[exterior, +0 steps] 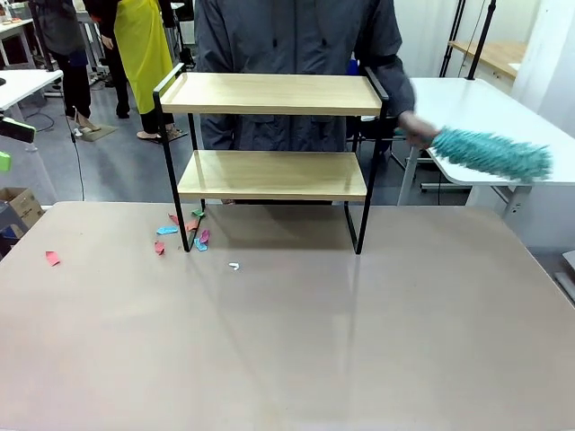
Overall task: Clean the shelf.
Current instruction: Hand the Duster back to the human.
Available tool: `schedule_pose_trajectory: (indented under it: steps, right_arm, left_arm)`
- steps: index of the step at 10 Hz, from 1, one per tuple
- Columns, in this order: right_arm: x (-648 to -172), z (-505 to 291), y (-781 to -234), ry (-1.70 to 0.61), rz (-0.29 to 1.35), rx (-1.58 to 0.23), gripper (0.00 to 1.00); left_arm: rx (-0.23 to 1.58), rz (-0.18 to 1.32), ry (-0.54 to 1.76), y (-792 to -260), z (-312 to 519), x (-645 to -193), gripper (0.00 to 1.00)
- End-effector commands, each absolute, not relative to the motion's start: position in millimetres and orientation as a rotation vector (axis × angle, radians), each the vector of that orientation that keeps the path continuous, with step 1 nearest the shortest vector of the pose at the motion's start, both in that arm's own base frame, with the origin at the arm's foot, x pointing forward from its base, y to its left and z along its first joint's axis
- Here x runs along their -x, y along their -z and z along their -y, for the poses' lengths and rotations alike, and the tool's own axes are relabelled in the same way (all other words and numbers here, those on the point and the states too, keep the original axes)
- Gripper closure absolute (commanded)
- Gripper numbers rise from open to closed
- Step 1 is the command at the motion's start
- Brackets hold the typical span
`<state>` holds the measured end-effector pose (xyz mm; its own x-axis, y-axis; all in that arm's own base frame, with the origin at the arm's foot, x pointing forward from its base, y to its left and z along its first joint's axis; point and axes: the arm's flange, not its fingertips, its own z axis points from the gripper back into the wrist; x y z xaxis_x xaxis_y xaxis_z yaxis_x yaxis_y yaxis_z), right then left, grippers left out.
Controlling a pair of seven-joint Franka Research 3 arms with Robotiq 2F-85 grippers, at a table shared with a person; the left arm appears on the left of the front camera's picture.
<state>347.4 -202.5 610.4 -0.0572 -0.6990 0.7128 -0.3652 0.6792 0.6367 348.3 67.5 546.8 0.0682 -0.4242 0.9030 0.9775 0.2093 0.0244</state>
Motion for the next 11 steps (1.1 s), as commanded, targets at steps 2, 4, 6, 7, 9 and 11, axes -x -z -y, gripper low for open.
schedule_pose_trajectory:
  steps: [2,4,6,7,9,11]
  right_arm:
    - [-347.7,200.4,-608.9,0.350,1.690,-0.866,0.00]
    - [-347.7,200.4,-608.9,0.350,1.690,-0.866,0.00]
    - [-347.7,200.4,-608.9,0.350,1.690,-0.866,0.00]
    - [-347.7,200.4,-608.9,0.350,1.690,-0.866,0.00]
    - [-347.7,200.4,-608.9,0.350,1.690,-0.866,0.00]
    - [-347.7,200.4,-608.9,0.350,1.690,-0.866,0.00]
  left_arm:
    - [0.754,0.991,1.226,-547.9,-66.8,-349.0,0.00]
    - [0.754,0.991,1.226,-547.9,-66.8,-349.0,0.00]
    - [0.754,0.991,1.226,-547.9,-66.8,-349.0,0.00]
    - [0.754,0.991,1.226,-547.9,-66.8,-349.0,0.00]
    - [0.754,0.991,1.226,-547.9,-66.8,-349.0,0.00]
    - [0.754,0.991,1.226,-547.9,-66.8,-349.0,0.00]
